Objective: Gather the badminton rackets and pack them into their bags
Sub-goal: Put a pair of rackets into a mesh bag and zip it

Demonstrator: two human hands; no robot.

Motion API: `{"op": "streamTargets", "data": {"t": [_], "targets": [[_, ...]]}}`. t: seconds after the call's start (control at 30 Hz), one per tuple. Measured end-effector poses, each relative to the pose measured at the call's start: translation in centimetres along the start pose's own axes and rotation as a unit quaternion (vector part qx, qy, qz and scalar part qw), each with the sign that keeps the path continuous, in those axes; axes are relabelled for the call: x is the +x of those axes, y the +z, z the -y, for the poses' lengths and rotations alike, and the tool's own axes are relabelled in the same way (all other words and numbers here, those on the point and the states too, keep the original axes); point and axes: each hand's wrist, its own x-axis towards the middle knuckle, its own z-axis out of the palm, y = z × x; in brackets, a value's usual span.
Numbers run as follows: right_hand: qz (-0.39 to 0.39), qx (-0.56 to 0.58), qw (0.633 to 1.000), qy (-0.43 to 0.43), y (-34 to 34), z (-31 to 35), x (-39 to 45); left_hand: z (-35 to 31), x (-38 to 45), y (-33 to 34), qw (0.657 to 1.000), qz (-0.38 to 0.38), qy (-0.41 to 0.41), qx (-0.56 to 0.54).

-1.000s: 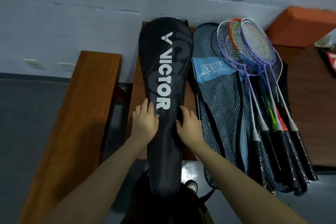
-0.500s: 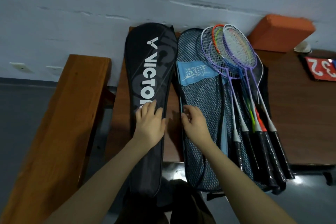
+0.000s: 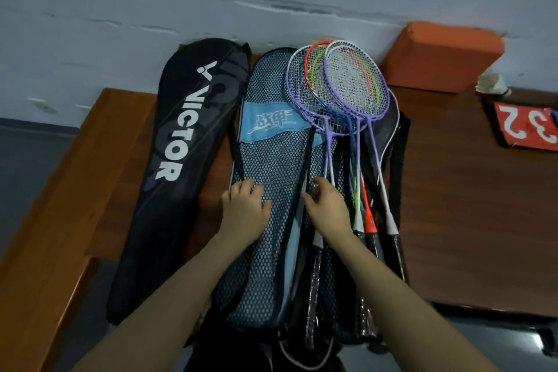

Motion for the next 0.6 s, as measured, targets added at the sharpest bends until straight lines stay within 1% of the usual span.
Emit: {"op": "streamTargets", "data": {"t": [0.1,0.2,0.3,0.4,0.5,0.6], "targets": [[0.025,0.012,1.000,-0.012,0.0,0.2,0.5,-0.5,0.7,0.7,1.000,0.015,0.000,0.023],[0.015,0.008,1.000,-0.009,0.6,0.5,1.3,-1.3,1.7,0.8,1.000,0.028,0.003,0.007],[0.005,0.043,0.999,0.015,1.3,0.6,2.1,-1.3,2.6,1.1,0.999,0.026,0.015,0.023],[0.017,0.121,0.992,0.026,1.6,0.9,2.6,-0.5,3.2,1.4,0.999,0.022,-0.024,0.042],[0.032,0.186,0.982,0.001,0.8,2.0,2.7,0.8,4.0,1.4,0.998,-0.003,-0.050,0.039],[0.031,0.217,0.975,-0.025,-0.4,3.3,2.6,2.4,4.7,1.0,0.995,-0.001,-0.083,0.046]]}}
